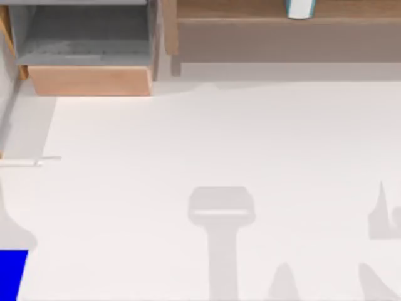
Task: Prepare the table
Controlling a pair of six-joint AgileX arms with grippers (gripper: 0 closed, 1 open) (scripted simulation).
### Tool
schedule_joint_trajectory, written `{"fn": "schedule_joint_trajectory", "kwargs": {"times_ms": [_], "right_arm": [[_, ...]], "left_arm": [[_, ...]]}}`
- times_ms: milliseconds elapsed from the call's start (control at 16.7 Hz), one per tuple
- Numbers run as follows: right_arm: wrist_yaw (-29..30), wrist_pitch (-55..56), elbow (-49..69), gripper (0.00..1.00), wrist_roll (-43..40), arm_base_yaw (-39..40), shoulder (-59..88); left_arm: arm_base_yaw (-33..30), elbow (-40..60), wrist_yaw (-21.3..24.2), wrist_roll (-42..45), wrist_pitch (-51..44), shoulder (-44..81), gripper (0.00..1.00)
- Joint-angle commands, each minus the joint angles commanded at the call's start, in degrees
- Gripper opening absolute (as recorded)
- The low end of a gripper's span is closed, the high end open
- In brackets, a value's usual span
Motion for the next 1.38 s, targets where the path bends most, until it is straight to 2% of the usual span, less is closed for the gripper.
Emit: {"fn": "schedule_joint_trajectory", "kwargs": {"times_ms": [780, 1380], "right_arm": [[0.00, 0.00, 0.00, 1.00, 0.00, 0.00, 0.00], [0.00, 0.00, 0.00, 1.00, 0.00, 0.00, 0.00]], "left_arm": [[-3.45, 4.48, -3.42, -0.07, -2.62, 1.76, 1.00], [-3.45, 4.48, -3.42, -0.07, -2.62, 1.76, 0.25]]}}
